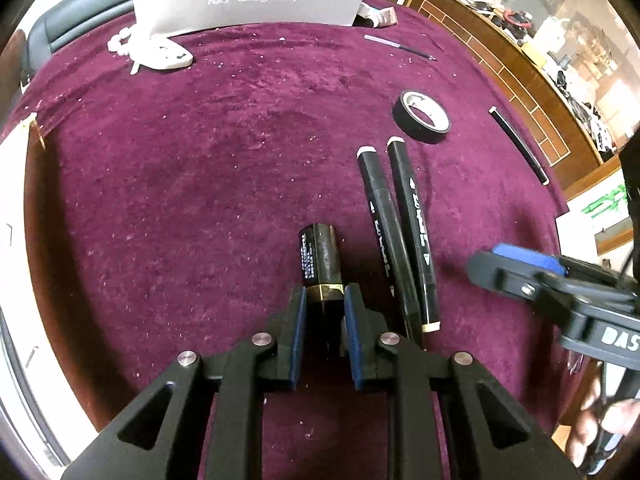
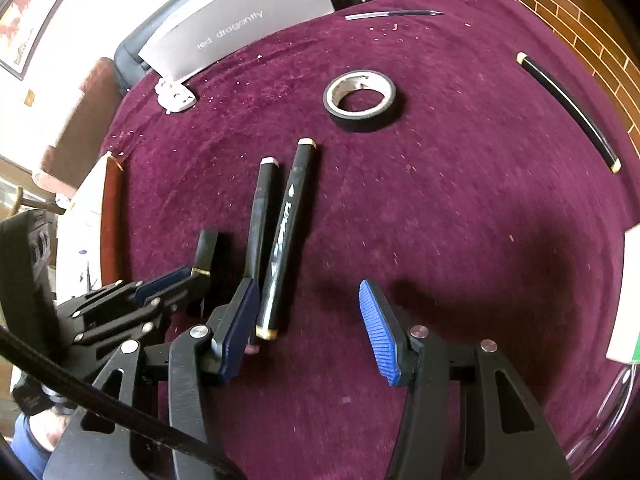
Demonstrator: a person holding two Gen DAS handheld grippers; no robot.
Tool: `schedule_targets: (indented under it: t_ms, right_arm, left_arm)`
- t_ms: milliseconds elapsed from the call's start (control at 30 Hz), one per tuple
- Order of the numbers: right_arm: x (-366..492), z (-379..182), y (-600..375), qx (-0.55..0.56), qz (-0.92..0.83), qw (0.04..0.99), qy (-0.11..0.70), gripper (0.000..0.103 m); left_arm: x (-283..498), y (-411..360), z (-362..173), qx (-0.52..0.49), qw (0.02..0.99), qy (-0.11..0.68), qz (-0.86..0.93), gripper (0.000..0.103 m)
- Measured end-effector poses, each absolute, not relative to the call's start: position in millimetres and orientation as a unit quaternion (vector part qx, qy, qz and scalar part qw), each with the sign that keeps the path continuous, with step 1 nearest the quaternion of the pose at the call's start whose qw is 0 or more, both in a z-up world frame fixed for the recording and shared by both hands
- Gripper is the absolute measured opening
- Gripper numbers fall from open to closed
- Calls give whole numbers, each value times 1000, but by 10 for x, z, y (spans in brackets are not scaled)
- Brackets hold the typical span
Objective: Organize objects
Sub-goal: 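Grasp a black lipstick with the left gripper while the right grasps a black marker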
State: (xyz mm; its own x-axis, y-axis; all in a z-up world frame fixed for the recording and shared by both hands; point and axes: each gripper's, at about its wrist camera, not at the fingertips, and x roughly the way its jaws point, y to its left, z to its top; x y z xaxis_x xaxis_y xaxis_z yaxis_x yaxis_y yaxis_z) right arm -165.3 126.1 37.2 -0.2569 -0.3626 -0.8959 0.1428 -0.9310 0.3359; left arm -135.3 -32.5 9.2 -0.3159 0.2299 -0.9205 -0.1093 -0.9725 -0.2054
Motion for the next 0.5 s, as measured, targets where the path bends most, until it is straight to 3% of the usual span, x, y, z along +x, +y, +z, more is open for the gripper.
schedule_targets:
  t_ms: [233,433,500]
  right_arm:
    - [-1867,260,1070,597,-786,148,-60,42]
    - [-1962,160,816,595,-792,138,6,34]
    - [-1949,151,694,580,-801,131,69,18]
  left_arm:
    - [-1423,-174,16,-584,94,-7,807,18]
    - [-1332,-414,6,-574,69,-41,815,14]
    - [-1303,-469,12,-574,68,-47,815,14]
